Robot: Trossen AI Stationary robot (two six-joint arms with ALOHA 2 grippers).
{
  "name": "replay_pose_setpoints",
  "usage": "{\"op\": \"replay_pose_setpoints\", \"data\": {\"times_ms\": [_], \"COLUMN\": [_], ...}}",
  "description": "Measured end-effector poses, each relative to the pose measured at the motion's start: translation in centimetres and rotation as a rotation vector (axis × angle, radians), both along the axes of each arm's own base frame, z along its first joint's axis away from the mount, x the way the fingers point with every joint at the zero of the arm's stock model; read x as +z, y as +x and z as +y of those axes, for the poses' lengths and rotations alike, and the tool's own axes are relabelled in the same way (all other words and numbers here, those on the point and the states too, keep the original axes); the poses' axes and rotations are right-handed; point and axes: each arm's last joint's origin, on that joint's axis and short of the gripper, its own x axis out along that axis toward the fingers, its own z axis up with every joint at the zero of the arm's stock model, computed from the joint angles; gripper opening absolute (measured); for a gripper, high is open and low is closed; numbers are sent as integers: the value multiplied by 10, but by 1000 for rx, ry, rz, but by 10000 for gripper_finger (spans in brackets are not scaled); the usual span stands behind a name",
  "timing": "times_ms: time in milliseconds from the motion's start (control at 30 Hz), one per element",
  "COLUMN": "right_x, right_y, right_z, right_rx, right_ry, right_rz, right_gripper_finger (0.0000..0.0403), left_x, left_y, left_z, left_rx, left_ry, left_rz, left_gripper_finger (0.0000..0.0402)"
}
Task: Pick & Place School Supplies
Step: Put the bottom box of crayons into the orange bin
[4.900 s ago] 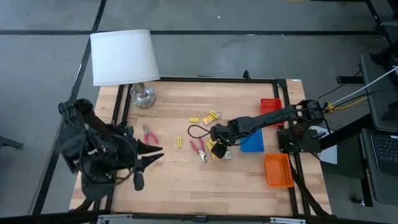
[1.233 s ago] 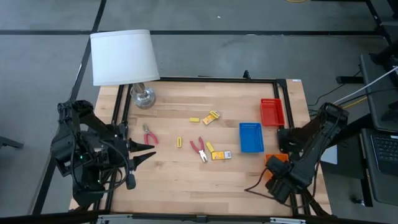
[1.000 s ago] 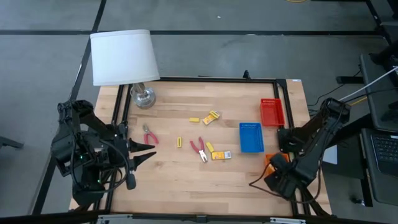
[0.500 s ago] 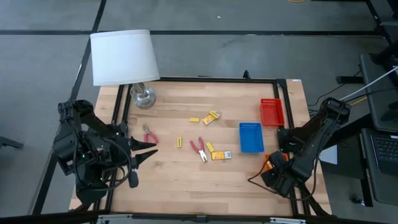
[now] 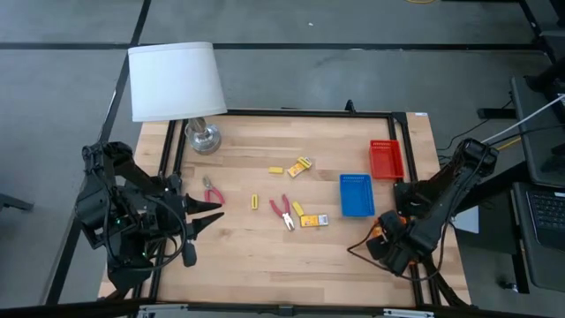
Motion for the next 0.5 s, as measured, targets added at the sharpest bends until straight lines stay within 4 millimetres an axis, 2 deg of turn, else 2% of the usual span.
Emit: {"op": "replay_pose_setpoints", "data": {"times_ms": [100, 233, 400, 500], "right_x": [16, 45, 75, 80], "right_y": [12, 36, 74, 97], "right_z": [7, 13, 13, 2], "right_rx": [9, 41, 295, 462], "right_ry": [21, -5, -96, -158], "right_rz": [-121, -384, -654, -695], "right_gripper_finger": [249, 242, 239, 239], "left_x": [0, 1, 0, 0], "left_y": [0, 0, 3, 4], "left_z": [0, 1, 5, 6], "left_rx": [12, 18, 44, 50], "left_ry": [10, 40, 45, 41], "left_rz": [-13, -16, -20, -21], "left_gripper_finger": [77, 77, 77, 77]}}
